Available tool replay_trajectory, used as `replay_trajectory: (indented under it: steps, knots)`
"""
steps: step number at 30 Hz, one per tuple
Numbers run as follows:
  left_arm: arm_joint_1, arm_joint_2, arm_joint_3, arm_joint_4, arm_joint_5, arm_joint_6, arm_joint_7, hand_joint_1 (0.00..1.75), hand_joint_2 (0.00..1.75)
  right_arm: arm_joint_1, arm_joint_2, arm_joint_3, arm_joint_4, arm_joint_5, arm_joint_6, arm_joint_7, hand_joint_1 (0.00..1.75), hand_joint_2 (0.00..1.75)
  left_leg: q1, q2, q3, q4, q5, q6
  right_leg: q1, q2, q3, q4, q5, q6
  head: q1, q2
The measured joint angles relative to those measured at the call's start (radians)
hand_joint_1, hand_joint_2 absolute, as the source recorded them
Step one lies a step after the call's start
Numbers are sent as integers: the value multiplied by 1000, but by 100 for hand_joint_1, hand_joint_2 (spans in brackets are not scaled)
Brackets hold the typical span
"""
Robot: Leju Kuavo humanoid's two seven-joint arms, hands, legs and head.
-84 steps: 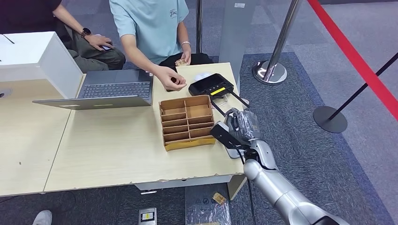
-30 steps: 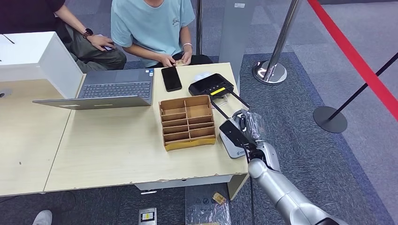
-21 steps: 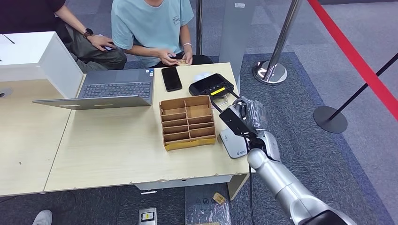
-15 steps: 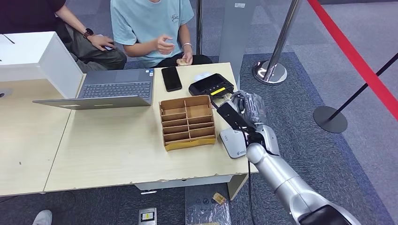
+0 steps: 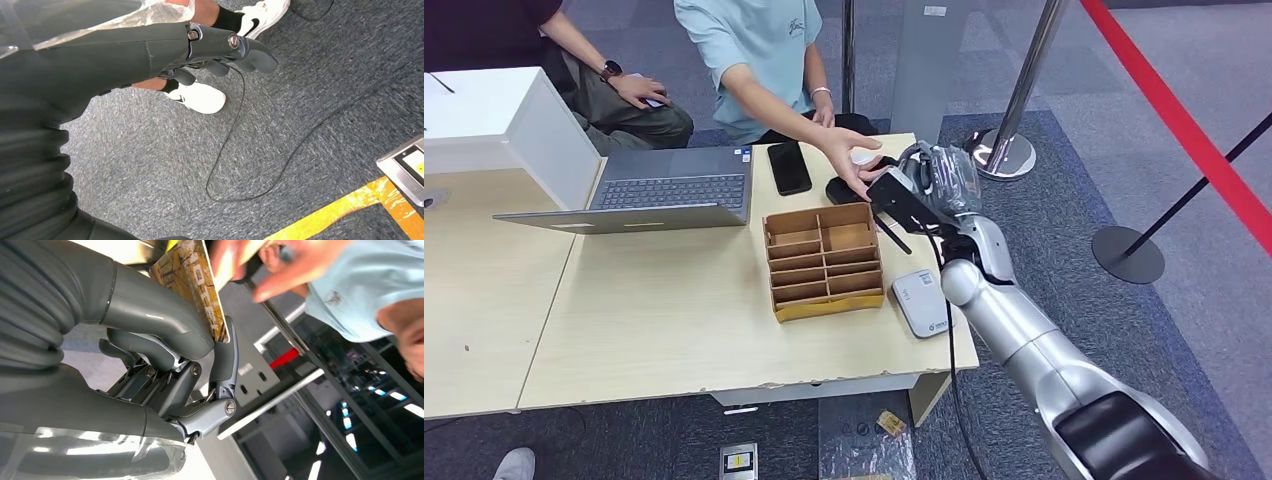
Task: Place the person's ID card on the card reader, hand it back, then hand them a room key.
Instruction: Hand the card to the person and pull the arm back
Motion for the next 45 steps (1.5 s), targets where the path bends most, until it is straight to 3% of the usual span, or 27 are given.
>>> replay_trajectory:
  steps: [11,15,28,45]
  knots:
    - [-1,-5,0,0,-3,-6,6,0,175,-92,31,49,-1,33,19,14,175,175,0,0,0,0,0,0,0,0,0,0,0,0,0,0]
    - [-4,-7,0,0,-4,-7,5,0,175,-102,52,70,-1,47,20,13,1,175,0,0,0,0,0,0,0,0,0,0,0,0,0,0]
    - [-4,-10,0,0,-2,-7,3,0,175,-100,73,116,-8,71,16,30,0,175,0,0,0,0,0,0,0,0,0,0,0,0,0,0]
    - [10,-10,0,0,8,5,-5,0,175,-32,-1,114,-208,80,38,128,0,175,0,0,0,0,0,0,0,0,0,0,0,0,0,0]
